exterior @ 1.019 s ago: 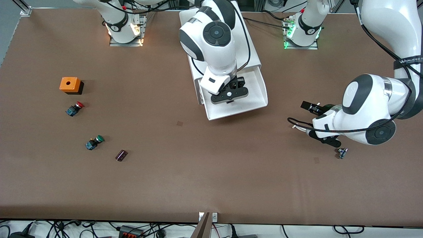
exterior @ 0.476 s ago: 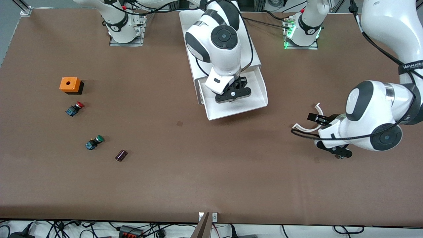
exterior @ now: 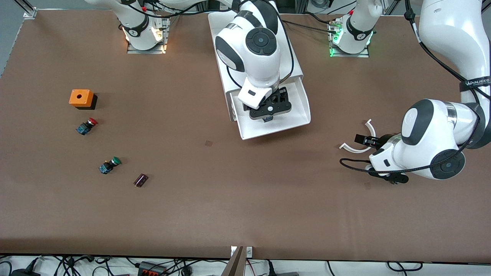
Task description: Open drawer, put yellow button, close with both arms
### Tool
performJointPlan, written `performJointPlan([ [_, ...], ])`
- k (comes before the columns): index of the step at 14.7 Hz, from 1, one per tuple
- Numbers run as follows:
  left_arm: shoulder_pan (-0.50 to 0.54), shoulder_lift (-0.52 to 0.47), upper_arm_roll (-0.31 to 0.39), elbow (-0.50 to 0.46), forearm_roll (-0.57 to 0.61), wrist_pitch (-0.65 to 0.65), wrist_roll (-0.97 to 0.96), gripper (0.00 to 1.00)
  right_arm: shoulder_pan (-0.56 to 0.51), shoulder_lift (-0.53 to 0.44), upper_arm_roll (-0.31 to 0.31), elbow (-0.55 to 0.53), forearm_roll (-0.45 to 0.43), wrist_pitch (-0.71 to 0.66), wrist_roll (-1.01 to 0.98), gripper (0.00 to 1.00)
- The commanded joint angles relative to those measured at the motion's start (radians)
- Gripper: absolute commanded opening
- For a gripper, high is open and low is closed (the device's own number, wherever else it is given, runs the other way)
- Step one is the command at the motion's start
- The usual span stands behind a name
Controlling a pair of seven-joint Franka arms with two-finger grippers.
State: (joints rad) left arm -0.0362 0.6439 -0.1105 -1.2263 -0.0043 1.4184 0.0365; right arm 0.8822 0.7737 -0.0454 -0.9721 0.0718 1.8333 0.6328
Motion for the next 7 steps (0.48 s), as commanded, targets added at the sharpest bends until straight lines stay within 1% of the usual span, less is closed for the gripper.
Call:
performJointPlan([
  [1,-0.022,0.002,-0.021,0.019,-0.022,0.006,-0.149,1.00,-0.038,-0.033,-0.004,0.024,-0.015,-0.017,0.022,1.00],
  [3,-0.050,-0.006,-0.026,0.016,-0.068,0.077,-0.257,1.00,-0.113,-0.062,-0.004,0.024,-0.020,-0.045,-0.002,1.00],
  [5,-0.089,-0.006,-0.026,0.014,-0.098,0.126,-0.372,1.00,-0.208,-0.091,-0.007,0.023,-0.023,-0.092,-0.094,1.00],
  [7,-0.146,-0.007,-0.026,0.016,-0.106,0.216,-0.464,1.00,-0.284,-0.111,-0.027,0.016,-0.068,-0.098,-0.206,1.00],
])
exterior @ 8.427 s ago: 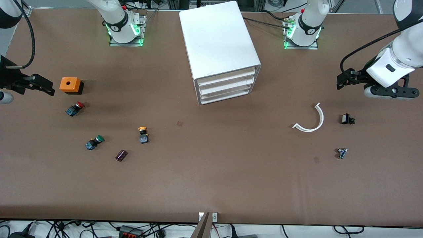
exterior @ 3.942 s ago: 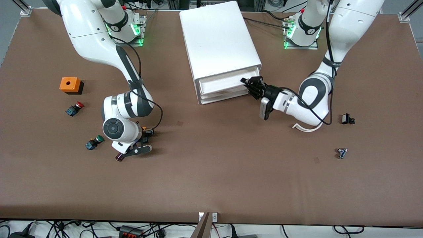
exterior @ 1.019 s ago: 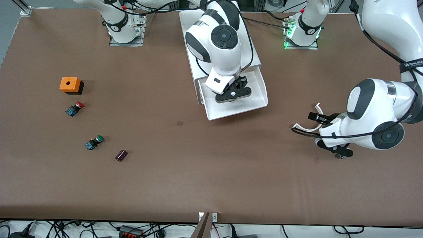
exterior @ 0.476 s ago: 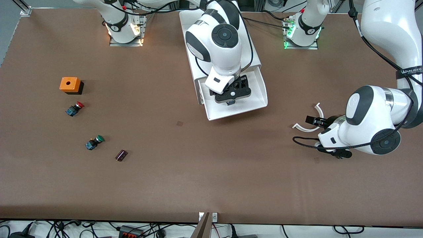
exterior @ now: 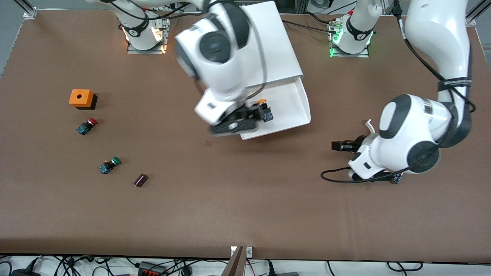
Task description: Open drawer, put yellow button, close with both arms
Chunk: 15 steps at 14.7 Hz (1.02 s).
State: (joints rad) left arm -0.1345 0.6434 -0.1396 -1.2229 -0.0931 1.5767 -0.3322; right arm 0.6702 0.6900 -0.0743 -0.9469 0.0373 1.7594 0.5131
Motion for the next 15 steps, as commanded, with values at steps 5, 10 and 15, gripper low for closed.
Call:
performJointPlan([
  [5,-0.178,-0.001,0.005,-0.042,-0.019,0.293,-0.293,1.00,-0.260,-0.049,-0.001,-0.012,-0.056,-0.078,-0.306,1.00],
  [10,-0.241,-0.005,0.006,-0.101,0.006,0.325,-0.352,1.00,-0.437,-0.059,0.005,-0.032,-0.028,-0.135,-0.410,1.00],
  [15,-0.293,-0.034,0.003,-0.179,0.006,0.325,-0.441,1.00,-0.524,-0.102,-0.001,-0.035,0.012,-0.146,-0.463,1.00],
])
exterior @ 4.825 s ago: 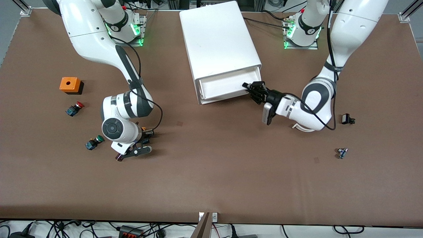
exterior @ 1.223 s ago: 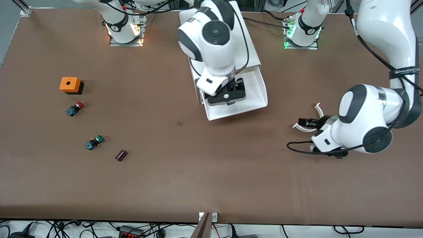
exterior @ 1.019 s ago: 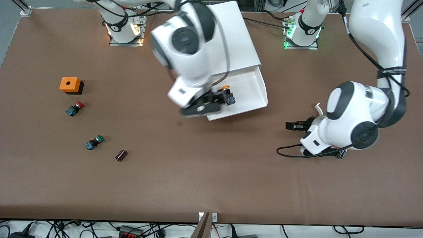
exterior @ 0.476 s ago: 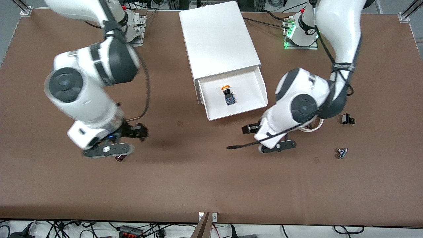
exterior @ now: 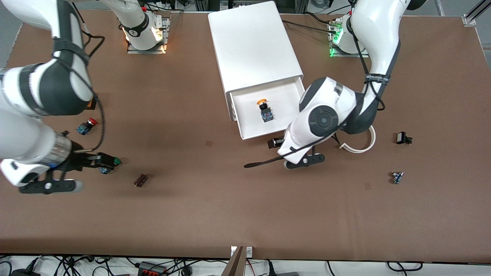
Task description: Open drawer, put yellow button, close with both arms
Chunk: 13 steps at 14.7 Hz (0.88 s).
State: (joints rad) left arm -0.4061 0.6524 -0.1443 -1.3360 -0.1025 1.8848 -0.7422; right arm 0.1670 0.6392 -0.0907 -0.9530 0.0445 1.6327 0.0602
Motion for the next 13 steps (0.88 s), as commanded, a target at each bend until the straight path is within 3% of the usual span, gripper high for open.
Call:
performJointPlan([
  [1,-0.023,-0.059,0.006,-0.084,0.009,0.014,-0.034,1.00,-0.030,-0.062,0.016,-0.027,0.005,-0.051,-0.010,1.00],
  [4,-0.025,-0.092,-0.050,-0.147,0.006,0.011,-0.034,1.00,-0.078,-0.107,0.009,-0.032,0.002,-0.146,-0.010,1.00],
  [8,-0.022,-0.135,-0.090,-0.213,0.003,0.005,-0.034,1.00,-0.159,-0.246,0.019,-0.194,-0.005,-0.131,-0.074,1.00],
  [13,-0.016,-0.177,-0.146,-0.288,0.000,0.003,-0.040,1.00,-0.185,-0.348,0.040,-0.308,-0.046,-0.114,-0.105,1.00],
])
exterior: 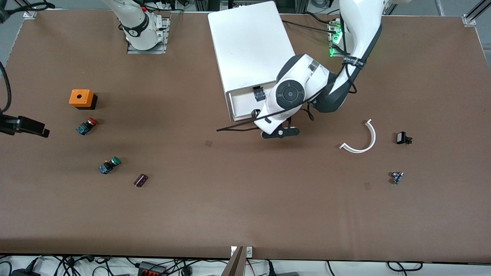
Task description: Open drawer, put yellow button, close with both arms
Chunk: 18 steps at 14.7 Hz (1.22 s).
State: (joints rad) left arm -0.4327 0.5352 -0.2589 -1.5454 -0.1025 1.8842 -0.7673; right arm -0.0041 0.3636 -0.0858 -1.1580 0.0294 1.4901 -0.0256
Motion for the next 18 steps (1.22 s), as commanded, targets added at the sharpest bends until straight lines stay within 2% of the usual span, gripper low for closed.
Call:
performJointPlan([
  [1,0.009,-0.066,-0.046,-0.091,0.000,0.000,-0.033,1.00,-0.013,-0.074,0.035,-0.104,-0.034,0.024,-0.019,1.00],
  [3,0.009,-0.067,-0.059,-0.097,0.000,-0.017,-0.055,1.00,-0.008,-0.087,0.037,-0.115,-0.036,0.015,-0.017,1.00],
  [5,0.009,-0.067,-0.065,-0.099,0.000,-0.027,-0.058,1.00,-0.008,-0.153,0.037,-0.225,-0.036,0.048,-0.019,1.00],
  [8,0.011,-0.067,-0.077,-0.099,0.000,-0.046,-0.058,1.00,0.007,-0.296,0.038,-0.440,-0.043,0.174,-0.017,1.00],
  [9,0.011,-0.067,-0.079,-0.099,0.000,-0.053,-0.058,1.00,0.007,-0.319,0.038,-0.471,-0.049,0.179,-0.014,1.00],
  [18,0.009,-0.067,-0.079,-0.090,0.001,-0.056,-0.055,1.00,0.001,-0.318,0.031,-0.462,-0.051,0.164,-0.004,1.00],
])
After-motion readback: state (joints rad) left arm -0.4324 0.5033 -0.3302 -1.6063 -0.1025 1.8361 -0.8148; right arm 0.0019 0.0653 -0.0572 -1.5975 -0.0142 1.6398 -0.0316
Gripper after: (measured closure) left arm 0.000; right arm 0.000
